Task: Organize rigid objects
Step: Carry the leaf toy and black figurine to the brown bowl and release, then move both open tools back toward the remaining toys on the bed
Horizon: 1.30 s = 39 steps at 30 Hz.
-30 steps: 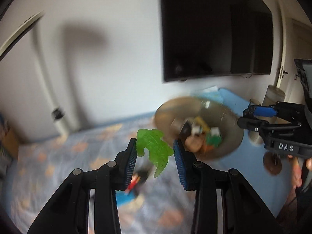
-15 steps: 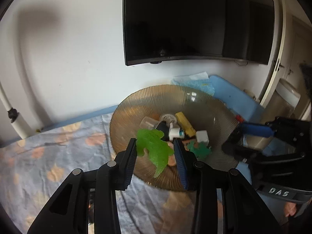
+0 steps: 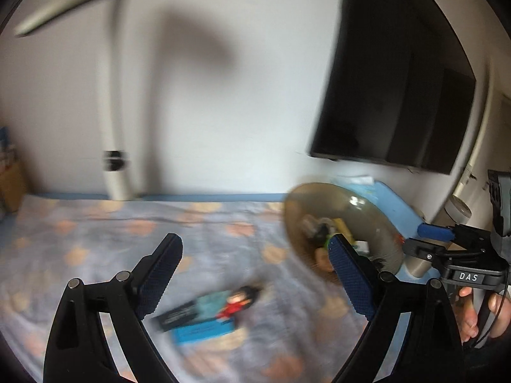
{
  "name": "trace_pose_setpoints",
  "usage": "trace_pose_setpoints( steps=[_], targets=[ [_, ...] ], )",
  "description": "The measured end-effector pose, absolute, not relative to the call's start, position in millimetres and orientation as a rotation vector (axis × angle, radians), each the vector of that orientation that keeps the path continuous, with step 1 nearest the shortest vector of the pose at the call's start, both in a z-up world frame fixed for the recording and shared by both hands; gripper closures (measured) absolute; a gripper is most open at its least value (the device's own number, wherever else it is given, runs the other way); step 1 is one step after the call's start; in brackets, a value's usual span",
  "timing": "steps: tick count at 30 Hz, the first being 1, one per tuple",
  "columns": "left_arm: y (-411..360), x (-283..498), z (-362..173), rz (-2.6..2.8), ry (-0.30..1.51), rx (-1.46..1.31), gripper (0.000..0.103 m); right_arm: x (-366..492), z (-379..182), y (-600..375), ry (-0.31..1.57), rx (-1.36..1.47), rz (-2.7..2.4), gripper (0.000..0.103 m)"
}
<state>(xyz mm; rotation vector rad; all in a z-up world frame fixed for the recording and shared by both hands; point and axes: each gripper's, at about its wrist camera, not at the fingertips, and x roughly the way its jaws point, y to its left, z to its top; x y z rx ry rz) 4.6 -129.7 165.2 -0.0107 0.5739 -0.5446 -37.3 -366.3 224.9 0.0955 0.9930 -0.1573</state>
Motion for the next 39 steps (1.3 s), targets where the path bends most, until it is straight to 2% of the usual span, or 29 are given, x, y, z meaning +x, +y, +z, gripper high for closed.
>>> trace_pose_setpoints(
  steps=[2,4,6,7,10,14,18,31,38,39],
  targets=[
    [-99,-4,165,-0.489,0.565,-0.024,0.011,-38,228,-346,0.987,0.067,-0.125,0.040],
    [-74,-11,160,-0.459,0.570,-0.033,0.011,-41,229,-323,0.980,0.038,-0.085,0.034],
    [-54,-19,151,-0.438,0.572,-0.028,0.011,-45,225,-299,0.972,0.022,-0.048,0.020],
    [-46,-24,141,-0.414,0.583,-0.025,0.011,-48,221,-289,0.966,0.020,-0.031,0.019],
    [-28,-27,101,-0.367,0.665,-0.034,0.011,-59,192,-259,0.983,0.032,0.021,0.019],
    [-19,-22,47,-0.306,0.773,-0.008,0.011,-72,124,-236,1.078,0.108,0.035,0.019],
    [-19,-29,31,-0.343,0.798,0.005,0.011,-79,93,-234,1.109,0.184,0.041,0.019],
    [-28,-27,23,-0.361,0.841,0.065,0.011,-83,87,-242,1.090,0.202,0.001,0.019],
    [-47,-3,46,-0.500,0.868,0.081,0.011,-62,124,-247,1.068,0.385,0.080,0.020],
    [-52,3,44,-0.517,0.881,0.082,0.011,-52,128,-245,1.067,0.399,0.100,0.024]
  ],
)
